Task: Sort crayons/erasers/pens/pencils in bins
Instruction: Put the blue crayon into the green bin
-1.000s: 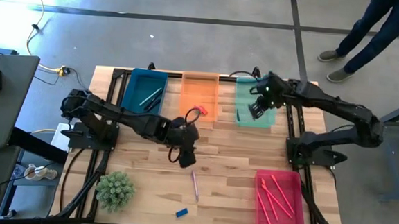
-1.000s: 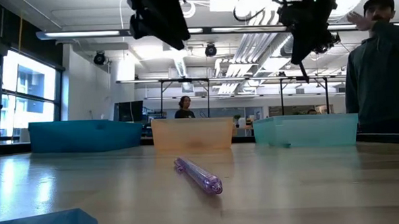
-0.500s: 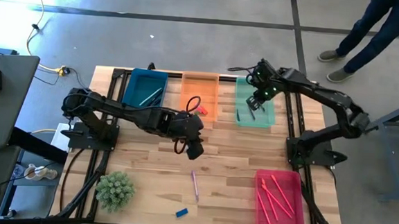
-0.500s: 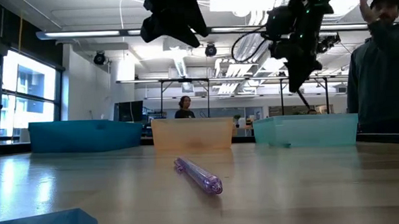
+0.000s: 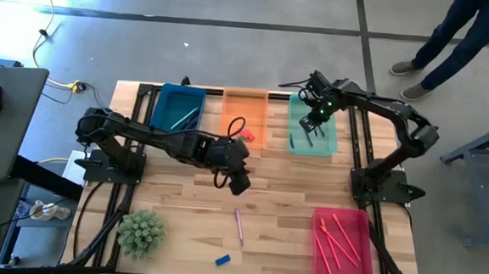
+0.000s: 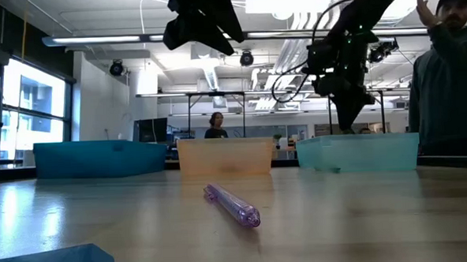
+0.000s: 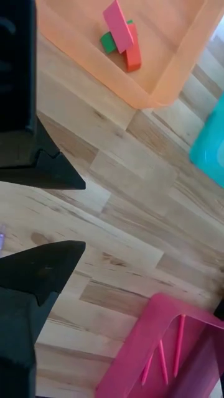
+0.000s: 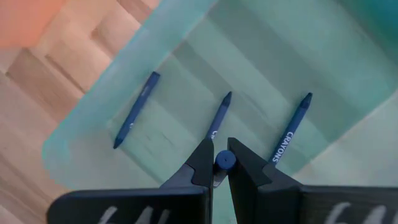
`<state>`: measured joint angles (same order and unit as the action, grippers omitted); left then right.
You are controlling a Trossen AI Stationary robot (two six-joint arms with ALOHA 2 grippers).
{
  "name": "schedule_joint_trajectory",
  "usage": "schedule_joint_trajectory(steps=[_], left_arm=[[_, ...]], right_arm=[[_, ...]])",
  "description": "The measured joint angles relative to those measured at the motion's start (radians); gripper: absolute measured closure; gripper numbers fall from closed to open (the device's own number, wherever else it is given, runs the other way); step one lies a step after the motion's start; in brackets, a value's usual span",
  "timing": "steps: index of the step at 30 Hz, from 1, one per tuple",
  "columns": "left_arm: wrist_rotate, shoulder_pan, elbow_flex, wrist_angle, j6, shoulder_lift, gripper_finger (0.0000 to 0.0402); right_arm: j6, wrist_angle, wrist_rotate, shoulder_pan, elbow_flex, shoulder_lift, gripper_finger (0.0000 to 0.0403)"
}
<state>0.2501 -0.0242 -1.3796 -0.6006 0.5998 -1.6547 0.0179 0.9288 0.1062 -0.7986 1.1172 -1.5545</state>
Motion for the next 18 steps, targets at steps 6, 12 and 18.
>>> schedule_joint_trajectory(steps=[6, 12, 18], left_arm=[[0.000, 0.000, 0.000, 0.000, 0.021, 0.000, 0.0271], [-0.001, 0.000, 0.000, 0.001, 0.026, 0.000, 0.0271], [-0.038, -0.002, 0.000, 0.002, 0.026, 0.000, 0.0271]], right_arm=[[-0.022, -0.014, 0.017, -0.030, 0.000, -0.054, 0.0391], [-0.034, -0.030, 0.019, -0.028, 0.000, -0.092, 0.0391], [-0.045, -0.037, 0.019, -0.029, 0.000, -0.112, 0.0374]])
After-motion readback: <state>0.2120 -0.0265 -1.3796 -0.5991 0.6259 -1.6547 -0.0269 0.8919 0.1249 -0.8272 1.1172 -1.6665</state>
